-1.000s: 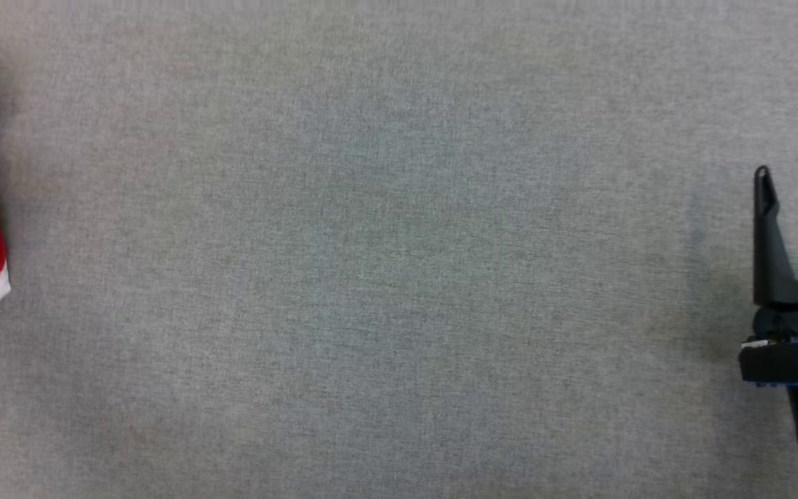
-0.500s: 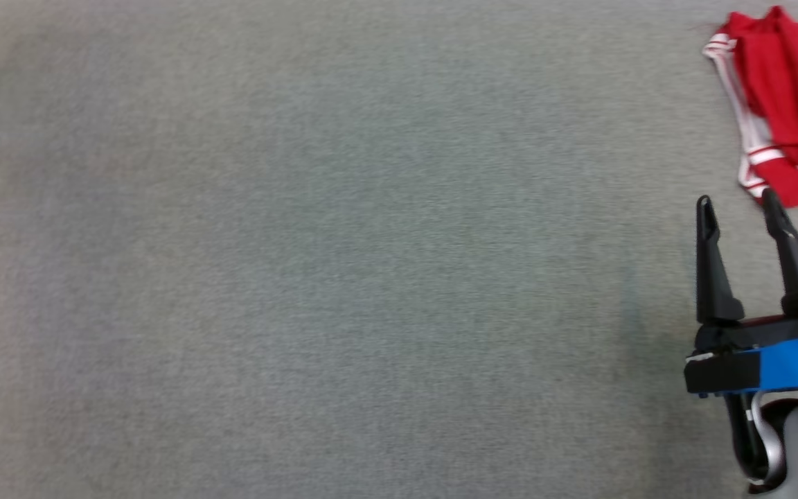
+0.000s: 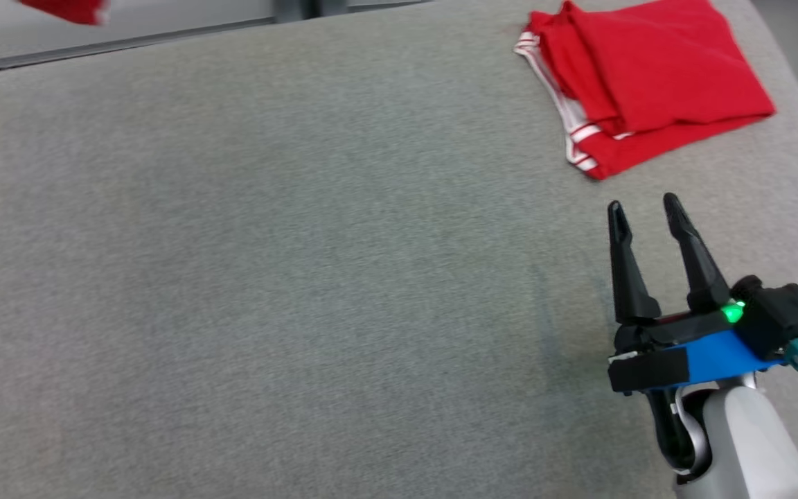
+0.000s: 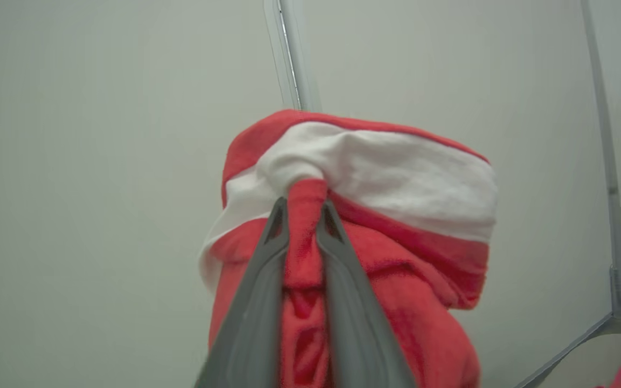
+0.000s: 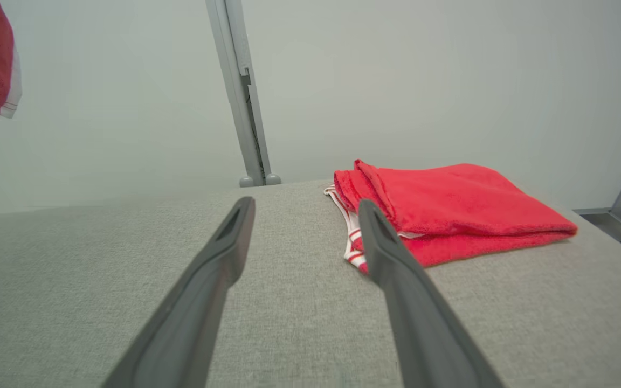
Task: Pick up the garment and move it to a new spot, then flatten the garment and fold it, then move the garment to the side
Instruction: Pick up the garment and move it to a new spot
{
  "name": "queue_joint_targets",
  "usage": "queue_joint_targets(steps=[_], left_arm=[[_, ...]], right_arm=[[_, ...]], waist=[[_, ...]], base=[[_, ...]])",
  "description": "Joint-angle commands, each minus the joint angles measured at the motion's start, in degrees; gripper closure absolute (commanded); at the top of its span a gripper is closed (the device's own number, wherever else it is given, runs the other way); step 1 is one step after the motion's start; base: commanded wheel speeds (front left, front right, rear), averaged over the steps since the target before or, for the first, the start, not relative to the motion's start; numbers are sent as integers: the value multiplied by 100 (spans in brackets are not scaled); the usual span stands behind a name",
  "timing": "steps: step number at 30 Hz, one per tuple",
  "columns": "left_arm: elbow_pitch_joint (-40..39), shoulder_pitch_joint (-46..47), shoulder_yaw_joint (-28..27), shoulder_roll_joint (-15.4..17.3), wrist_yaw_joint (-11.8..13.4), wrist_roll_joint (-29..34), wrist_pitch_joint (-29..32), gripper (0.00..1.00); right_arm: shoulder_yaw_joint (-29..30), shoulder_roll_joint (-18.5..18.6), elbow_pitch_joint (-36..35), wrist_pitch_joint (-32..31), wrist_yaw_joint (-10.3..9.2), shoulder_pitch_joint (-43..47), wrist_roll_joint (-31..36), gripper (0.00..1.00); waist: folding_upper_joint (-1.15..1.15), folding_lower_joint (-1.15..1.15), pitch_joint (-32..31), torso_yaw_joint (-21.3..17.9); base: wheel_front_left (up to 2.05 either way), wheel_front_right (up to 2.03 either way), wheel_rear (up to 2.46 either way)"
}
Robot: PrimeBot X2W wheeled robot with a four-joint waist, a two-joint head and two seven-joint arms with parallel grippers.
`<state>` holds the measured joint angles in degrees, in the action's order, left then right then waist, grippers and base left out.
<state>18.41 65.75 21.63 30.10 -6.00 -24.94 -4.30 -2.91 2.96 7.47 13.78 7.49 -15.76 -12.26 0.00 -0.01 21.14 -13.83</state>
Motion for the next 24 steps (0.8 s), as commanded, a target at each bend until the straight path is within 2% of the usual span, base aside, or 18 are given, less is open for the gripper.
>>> queue_joint_targets(steps=[1,6,12,19,24], left_arm=[[-120,-76,109,-108,36,56,51,100],[-507,-435,463,-445,111,93,134,100],[-832,-1253,728,-644,299,-5,102,100],[-707,-2454,1086,-936,428,-202,-148,100],[-486,-3241,1429,-1132,423,-272,-314,100]], right_arm=[[-67,-7,66,54,0,-102,-67,0],[-174,-7,266,120,0,-179,-228,0],[-128,-6,349,141,0,-180,-240,0],[-58,-5,316,142,0,-115,-145,0],[-26,-5,324,141,0,-73,-44,0]], waist=[[0,1,-82,-158],[0,1,-96,-310],[0,1,-160,-258],[0,1,-320,-10],[0,1,-451,133]], base=[[0,0,0],[0,0,0],[0,0,0],[0,0,0],[0,0,0]])
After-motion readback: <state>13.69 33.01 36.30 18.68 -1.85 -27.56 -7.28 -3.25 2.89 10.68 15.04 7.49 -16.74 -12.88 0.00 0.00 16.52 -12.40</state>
